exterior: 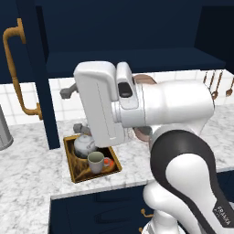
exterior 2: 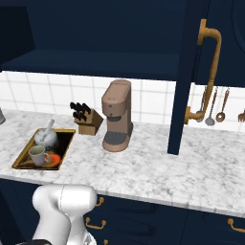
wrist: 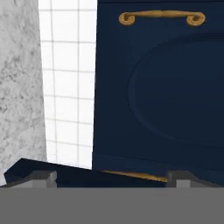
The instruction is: Pick the kettle from the counter and place it on the tray. Then pick the mug from the cabinet and place it on the tray. Then close the cabinet doors.
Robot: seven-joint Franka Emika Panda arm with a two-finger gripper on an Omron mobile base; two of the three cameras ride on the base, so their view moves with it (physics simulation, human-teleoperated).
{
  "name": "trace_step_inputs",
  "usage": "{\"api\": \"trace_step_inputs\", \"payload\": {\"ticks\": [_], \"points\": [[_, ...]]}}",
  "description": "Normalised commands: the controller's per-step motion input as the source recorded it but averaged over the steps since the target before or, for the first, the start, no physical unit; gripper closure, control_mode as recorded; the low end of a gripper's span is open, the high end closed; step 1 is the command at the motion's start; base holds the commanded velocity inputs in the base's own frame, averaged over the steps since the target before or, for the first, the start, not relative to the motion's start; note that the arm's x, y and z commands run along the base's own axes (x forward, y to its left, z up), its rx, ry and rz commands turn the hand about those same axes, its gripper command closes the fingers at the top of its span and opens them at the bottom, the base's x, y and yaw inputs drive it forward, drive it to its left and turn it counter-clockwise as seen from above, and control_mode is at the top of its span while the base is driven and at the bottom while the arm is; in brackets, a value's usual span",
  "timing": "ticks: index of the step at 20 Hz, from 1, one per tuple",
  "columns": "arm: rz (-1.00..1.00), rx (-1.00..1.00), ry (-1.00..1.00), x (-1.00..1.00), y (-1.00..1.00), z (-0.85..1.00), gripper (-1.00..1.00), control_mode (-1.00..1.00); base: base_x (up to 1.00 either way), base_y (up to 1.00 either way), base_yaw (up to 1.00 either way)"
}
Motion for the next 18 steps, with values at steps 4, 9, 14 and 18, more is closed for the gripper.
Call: {"api": "trace_step_inputs", "payload": {"ticks": [4, 9, 14, 18], "points": [[0.03, 0.00, -0.06, -0.62, 0.19, 0.12, -1.00, -1.00, 0.00, 0.00, 0.00], [0.00, -0.07, -0.07, -0.20, 0.61, 0.00, -1.00, -1.00, 0.00, 0.00, 0.00], [0.00, -0.05, 0.02, 0.01, 0.83, 0.00, -1.00, -1.00, 0.00, 0.00, 0.00], [-0.12, -0.01, 0.09, 0.22, 0.71, -0.11, -1.00, -1.00, 0.00, 0.00, 0.00]]}}
